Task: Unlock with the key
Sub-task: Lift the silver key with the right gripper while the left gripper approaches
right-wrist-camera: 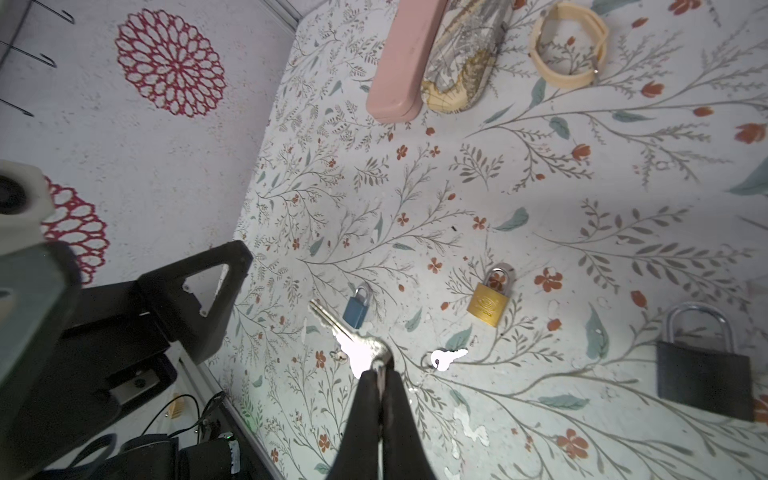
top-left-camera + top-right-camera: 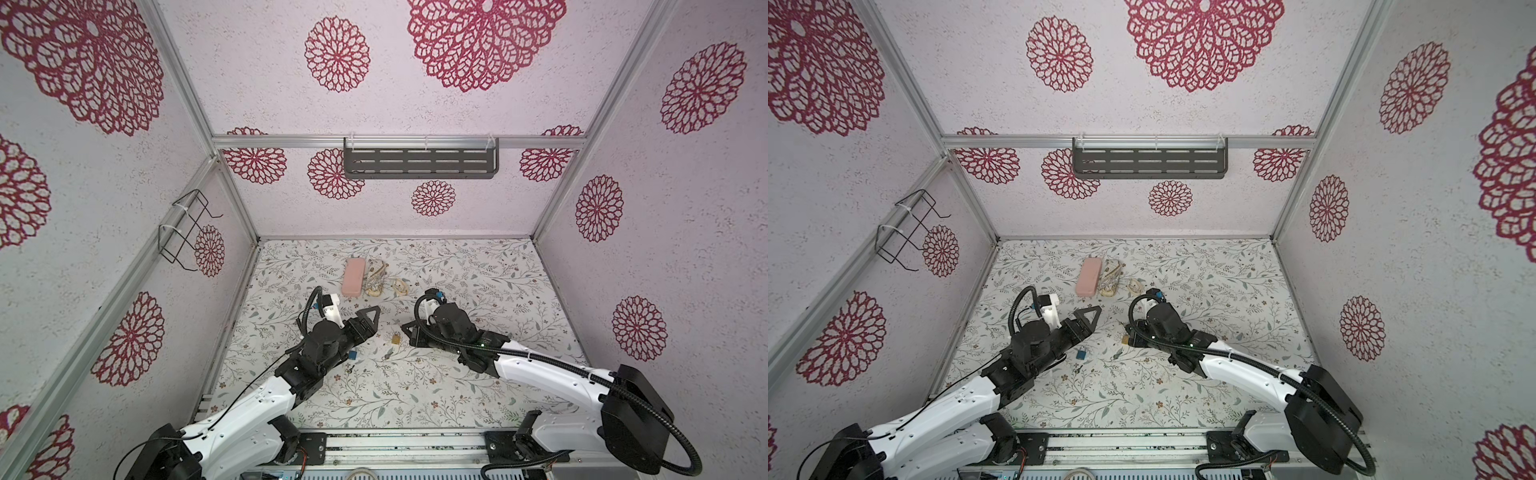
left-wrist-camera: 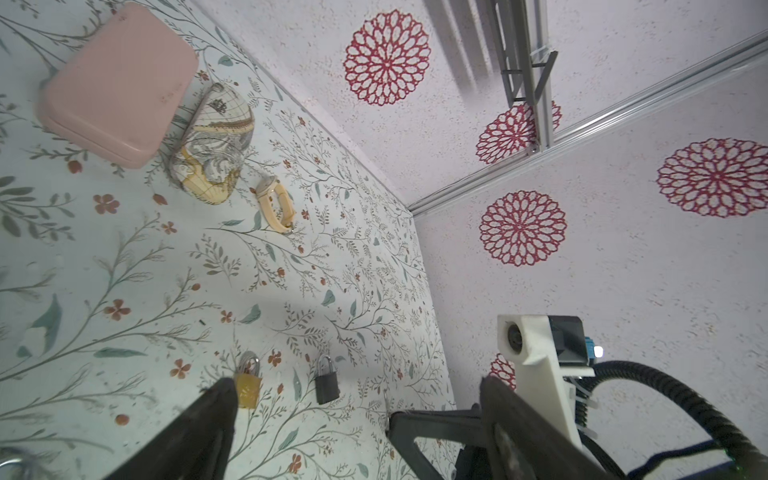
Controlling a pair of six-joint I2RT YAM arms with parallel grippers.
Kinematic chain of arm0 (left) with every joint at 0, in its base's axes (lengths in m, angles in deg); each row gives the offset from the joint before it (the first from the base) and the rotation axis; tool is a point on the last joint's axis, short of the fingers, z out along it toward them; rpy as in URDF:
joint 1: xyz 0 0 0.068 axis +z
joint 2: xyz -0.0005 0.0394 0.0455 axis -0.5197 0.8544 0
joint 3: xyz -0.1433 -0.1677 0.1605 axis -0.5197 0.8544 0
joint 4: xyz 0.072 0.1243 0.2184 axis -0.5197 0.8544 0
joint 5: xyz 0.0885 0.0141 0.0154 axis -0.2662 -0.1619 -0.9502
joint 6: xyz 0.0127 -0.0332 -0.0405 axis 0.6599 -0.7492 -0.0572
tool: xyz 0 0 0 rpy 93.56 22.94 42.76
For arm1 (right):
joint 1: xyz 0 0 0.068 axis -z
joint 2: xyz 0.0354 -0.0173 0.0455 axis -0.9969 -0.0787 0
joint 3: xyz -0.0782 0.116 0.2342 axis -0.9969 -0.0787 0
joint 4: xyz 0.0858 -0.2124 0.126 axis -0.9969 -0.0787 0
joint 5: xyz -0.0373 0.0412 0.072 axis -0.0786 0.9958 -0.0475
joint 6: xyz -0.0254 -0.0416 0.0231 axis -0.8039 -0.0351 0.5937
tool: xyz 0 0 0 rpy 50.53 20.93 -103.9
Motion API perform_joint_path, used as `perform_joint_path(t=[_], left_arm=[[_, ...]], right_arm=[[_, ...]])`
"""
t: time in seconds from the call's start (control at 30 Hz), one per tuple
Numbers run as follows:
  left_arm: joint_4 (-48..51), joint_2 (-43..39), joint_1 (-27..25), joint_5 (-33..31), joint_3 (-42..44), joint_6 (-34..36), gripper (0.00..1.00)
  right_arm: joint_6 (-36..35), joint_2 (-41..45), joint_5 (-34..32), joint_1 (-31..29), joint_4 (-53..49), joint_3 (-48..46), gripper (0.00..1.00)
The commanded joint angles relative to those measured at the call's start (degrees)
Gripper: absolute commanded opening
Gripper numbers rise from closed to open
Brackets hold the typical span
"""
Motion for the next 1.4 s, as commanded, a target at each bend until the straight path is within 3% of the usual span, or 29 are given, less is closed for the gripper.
perform_joint_path(t=[0.0, 0.43, 0.77, 1.37], left_arm=[[-4.50, 1.67, -0.68, 2.40, -2.25, 1.09, 0.88], [-9.62, 9.28, -0.66, 5.53, -4.47, 0.56, 0.60], [-9.14, 10.19, -0.61, 5.05, -4.84, 0.80, 0.37], [-6.74, 11.90, -0.46, 4.57, -5.54, 0.12, 0.11]], right_arm=[[1.43, 0.20, 1.71, 0.10, 3.92, 3.65, 0.00], [2.16, -4.05, 5.41, -0.55, 8.35, 6.29, 0.00], [1.89, -5.13, 5.92, -0.72, 8.76, 6.20, 0.00], [0.94, -5.41, 5.94, -0.82, 8.72, 6.38, 0.00]])
